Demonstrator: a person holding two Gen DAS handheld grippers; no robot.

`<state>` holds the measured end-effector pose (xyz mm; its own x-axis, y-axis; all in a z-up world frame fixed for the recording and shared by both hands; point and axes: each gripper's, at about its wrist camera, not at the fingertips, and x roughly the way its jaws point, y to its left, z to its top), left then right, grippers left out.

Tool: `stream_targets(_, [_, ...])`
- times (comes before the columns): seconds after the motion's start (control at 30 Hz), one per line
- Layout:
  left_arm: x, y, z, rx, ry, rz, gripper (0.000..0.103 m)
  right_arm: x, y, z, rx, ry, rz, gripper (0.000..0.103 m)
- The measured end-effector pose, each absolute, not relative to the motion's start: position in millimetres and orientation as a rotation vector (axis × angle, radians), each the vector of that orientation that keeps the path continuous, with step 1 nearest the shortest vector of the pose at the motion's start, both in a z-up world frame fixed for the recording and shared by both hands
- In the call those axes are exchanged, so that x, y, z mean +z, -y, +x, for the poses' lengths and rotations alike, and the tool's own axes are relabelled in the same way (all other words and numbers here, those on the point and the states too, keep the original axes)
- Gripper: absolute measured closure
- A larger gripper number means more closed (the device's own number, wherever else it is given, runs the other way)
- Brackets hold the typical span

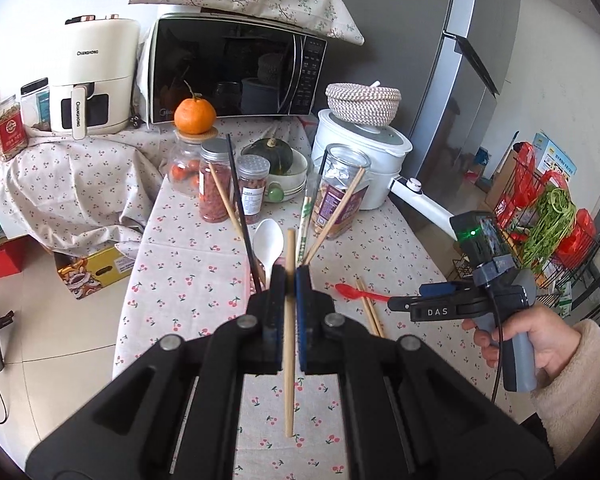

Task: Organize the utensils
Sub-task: 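Grasp the red spoon by its handle with the right tool while the left tool lifts the chopstick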

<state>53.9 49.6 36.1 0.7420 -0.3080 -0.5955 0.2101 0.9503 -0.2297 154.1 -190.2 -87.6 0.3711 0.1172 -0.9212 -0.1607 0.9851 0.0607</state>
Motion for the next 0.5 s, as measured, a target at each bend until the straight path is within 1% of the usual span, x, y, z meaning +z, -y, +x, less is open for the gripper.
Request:
stream_targets(0.03, [36,-51,54,-0.285,-0.676,-0.156,0.097,-90,186,159,0.195,-1.184,-0.063,0.034])
stream_targets(0.2, [35,-52,58,-0.289,-0.678,-0.161,0.097,-112,163,184,0.257,-1.199,-0.192,0.055])
stream_targets(0.3, [33,-51,60,-0.292,-0.684,-0.156,0.097,-128,149,196,0.300,-1.206,-0.289,0.058])
stream_targets(0.5, [26,-49,64,-0.299,-0.707,-0.145,0.097,-152,137,219,0.300,-1.216,-0.412,0.058])
